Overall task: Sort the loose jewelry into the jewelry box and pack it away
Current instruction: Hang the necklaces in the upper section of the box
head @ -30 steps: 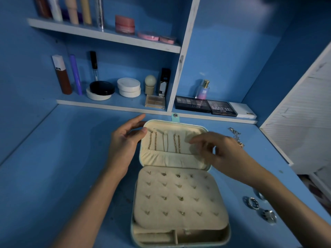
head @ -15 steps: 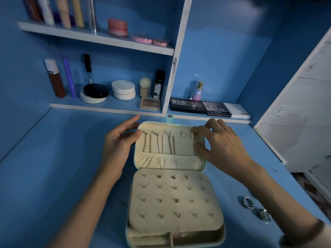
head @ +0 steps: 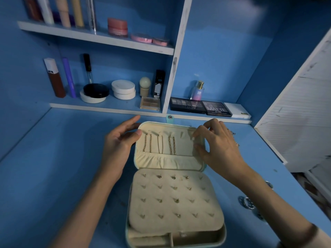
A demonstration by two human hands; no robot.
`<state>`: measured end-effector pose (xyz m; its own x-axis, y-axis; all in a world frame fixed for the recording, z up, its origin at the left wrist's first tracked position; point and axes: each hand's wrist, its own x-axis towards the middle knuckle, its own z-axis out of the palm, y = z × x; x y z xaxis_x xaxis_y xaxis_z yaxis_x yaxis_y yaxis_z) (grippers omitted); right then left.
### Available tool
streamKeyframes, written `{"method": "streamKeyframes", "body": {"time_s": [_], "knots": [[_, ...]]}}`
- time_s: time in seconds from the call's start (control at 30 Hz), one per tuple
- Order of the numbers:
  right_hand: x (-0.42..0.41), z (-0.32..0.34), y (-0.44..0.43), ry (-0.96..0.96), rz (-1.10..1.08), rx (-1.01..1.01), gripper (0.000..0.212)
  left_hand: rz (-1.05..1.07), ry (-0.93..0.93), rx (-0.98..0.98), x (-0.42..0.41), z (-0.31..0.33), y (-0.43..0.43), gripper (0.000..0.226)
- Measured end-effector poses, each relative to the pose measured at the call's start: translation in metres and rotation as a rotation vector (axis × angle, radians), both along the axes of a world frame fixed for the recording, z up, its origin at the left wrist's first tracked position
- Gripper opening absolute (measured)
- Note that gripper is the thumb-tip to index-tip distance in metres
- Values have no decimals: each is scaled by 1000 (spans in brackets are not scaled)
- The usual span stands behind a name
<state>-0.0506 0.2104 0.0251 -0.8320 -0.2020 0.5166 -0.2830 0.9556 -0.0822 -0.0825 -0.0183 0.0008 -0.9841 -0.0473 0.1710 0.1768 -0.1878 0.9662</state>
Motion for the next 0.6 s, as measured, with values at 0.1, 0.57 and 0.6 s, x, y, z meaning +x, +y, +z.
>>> {"method": "streamKeyframes", "body": {"time_s": [0.1,0.57,0.6], "knots": [[-4,6,-3,-92,3,6,43,3,-2,2,0,0,0,41],[1,-2,-2,37,80,119,31,7,-9,0,0,1,0,41],[1,-1,1,25,92,109,33,9,-10,0,0,1,0,40]]}}
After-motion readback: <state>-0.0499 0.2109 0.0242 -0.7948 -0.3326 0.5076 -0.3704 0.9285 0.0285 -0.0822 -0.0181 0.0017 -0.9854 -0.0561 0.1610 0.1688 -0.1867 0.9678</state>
